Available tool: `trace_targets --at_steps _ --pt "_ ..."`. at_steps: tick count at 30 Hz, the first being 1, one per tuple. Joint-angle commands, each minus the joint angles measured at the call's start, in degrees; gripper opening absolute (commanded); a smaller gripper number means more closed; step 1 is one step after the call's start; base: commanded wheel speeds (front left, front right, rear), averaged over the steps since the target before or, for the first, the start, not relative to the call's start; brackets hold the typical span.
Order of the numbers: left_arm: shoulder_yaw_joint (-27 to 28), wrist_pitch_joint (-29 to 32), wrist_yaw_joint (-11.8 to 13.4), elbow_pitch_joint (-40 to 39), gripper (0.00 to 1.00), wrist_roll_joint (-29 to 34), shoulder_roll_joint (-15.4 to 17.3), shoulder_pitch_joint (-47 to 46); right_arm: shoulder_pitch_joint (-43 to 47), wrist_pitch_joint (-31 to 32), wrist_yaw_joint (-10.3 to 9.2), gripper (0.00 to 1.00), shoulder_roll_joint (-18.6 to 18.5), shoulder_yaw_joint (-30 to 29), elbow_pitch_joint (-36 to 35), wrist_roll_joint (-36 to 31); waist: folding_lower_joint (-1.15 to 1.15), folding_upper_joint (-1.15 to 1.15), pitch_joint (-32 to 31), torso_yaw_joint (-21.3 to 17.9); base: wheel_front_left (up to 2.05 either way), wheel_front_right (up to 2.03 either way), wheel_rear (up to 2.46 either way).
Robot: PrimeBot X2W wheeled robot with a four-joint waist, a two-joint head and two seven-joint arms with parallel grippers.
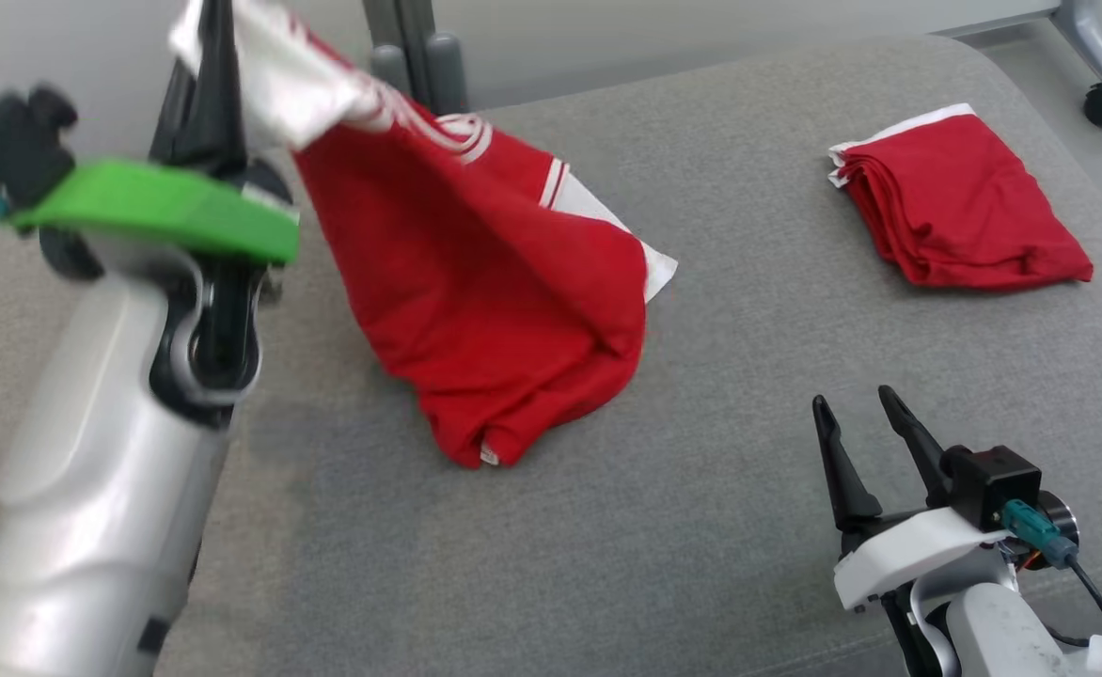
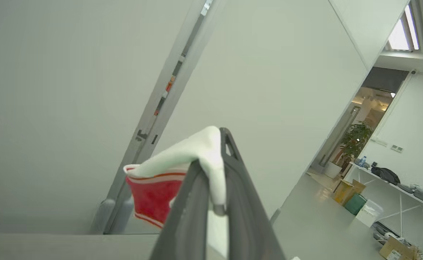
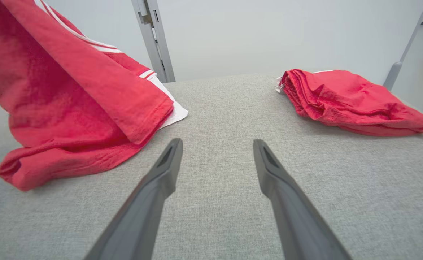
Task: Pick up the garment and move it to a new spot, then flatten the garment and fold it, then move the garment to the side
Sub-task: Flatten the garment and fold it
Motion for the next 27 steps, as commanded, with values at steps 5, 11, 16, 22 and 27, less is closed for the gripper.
trace_targets --at_steps 5,11,16,22,27 --pt "6.24 -0.18 1.19 -1.78 0.00 0.98 1.15 17.62 0.30 -0.24 -0.09 1.00 -0.19 -0.49 -0.16 -0.92 0.00 0.00 0.65 3.21 0.00 0.00 0.00" --pt "15.57 -0.19 -0.04 -2.75 0.00 6.21 -3.89 29.47 -0.28 -0.24 -0.09 1.00 -0.17 -0.61 -0.08 -1.39 0.00 0.00 0.97 4.64 0.00 0.00 0.00" --pt "21.35 -0.19 -1.46 -2.51 0.00 10.43 -9.15 33.75 -0.39 -0.24 -0.09 1.00 -0.19 -0.29 0.23 -1.44 0.00 0.00 0.88 5.77 0.00 0.00 0.00" --pt "25.28 -0.20 -3.13 0.64 0.00 13.83 -12.36 36.05 -0.71 -0.24 -0.09 1.00 -0.20 -0.04 0.25 -1.56 0.00 0.00 1.05 6.74 0.00 0.00 0.00" --pt "26.52 -0.20 -3.83 3.89 0.00 14.75 -13.02 36.99 -0.66 -0.24 -0.09 1.00 -0.20 -0.05 0.42 -1.83 0.00 0.00 1.15 7.35 0.00 0.00 0.00"
